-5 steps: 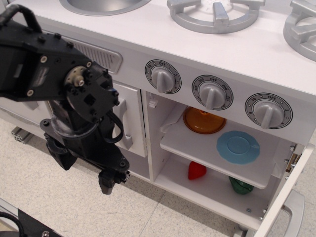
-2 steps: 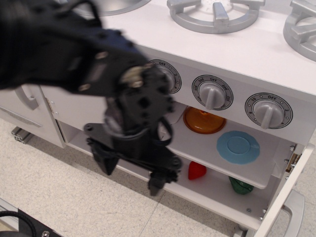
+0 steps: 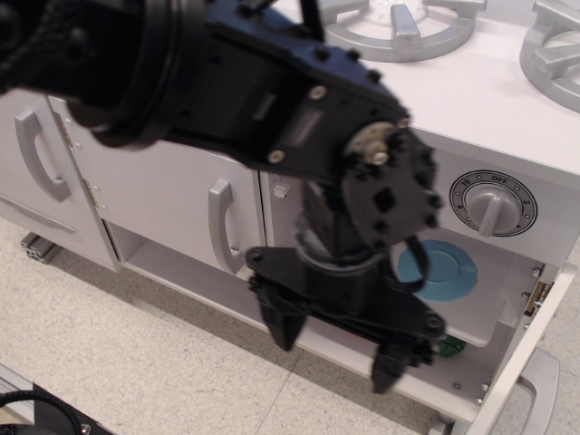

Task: Close oven

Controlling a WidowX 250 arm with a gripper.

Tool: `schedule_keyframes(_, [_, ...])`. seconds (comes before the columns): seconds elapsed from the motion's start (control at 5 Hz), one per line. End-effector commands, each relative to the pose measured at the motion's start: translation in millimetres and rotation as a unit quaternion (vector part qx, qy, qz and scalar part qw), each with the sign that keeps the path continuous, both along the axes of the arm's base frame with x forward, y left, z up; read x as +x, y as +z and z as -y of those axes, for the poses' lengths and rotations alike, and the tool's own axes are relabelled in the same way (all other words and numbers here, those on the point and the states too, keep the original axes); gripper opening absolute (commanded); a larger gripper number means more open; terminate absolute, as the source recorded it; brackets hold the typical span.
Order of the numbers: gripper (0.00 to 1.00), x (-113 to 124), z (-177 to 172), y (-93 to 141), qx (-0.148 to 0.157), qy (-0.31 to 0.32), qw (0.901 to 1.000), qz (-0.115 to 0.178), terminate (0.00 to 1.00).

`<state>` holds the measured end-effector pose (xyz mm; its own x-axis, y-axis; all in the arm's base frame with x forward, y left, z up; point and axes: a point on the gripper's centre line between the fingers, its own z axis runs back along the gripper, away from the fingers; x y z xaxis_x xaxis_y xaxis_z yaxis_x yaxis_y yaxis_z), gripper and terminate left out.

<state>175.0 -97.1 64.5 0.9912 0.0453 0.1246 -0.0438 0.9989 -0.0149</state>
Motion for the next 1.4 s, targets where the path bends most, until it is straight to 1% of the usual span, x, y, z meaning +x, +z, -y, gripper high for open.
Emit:
schedule_keyframes(0.0, [1.00,-2.2,48.9,-2.6,-0.051,-0.018,0.9984,-0.015,0.00])
schedule_keyframes(0.2, [1.00,-13.8,71.1,-17.0,-0.063,-0.043,0.9967,-0.028,0.00])
schedule_keyframes(0.4, [1.00,-27.0,82.5,-30.6,-0.079,-0.060,0.9950,-0.010,0.00])
schedule_keyframes(0.6, [1.00,-31.9,83.0,-39.4,-0.062,-0.080,0.9948,0.001,0.00])
schedule_keyframes(0.8, [1.00,-28.7,73.1,-47.1,-0.041,-0.071,0.9966,0.008,0.00])
schedule_keyframes(1.0, [1.00,-23.8,57.7,-55.4,-0.011,-0.063,0.9979,0.012,0.00])
schedule_keyframes(1.2, [1.00,-14.5,40.2,-53.9,0.004,-0.045,0.9990,0.008,0.00])
